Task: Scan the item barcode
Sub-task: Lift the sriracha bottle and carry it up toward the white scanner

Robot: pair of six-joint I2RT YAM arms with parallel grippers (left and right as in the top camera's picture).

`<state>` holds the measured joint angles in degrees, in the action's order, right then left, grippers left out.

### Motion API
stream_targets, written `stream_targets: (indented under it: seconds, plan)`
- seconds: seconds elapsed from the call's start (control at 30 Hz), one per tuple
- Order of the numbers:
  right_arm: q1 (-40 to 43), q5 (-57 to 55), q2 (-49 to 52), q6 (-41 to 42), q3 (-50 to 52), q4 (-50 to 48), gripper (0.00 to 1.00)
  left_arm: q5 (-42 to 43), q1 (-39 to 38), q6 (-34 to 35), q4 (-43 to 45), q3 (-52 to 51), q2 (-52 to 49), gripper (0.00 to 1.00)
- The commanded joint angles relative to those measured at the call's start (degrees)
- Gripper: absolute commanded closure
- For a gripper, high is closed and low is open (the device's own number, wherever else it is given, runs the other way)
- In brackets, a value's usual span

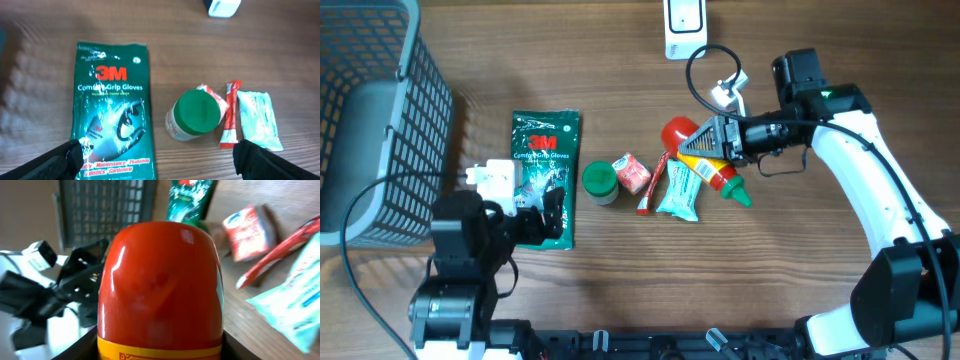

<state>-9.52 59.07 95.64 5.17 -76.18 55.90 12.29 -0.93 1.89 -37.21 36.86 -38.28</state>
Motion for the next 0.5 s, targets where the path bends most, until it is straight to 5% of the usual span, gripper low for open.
stream_targets:
  seconds: [0.0,0.17,0.23,0.47]
  plan:
    - [-0.07,-17.57,-0.94,5.73,-0.31,-5.64,0.71,-0.33,0.46,0.74,0.04,0.0,-4.2,0.0]
    - [-0.07,-26.84,-0.94,9.01,-0.31,-14.1,0.67,-0.35,0.46,0.74,0.09,-0.02,-9.81,0.0]
    - [-0.07,-39.85,-0.94,14.19,-0.31,-15.82,0.67,-0.33,0.46,0.74,0.09,-0.02,-12.0,0.0]
    - [-0.37,-60.81,-0.94,24.3,-2.01,-14.43,0.68,-0.35,0.46,0.74,0.09,-0.02,-19.52,0.0]
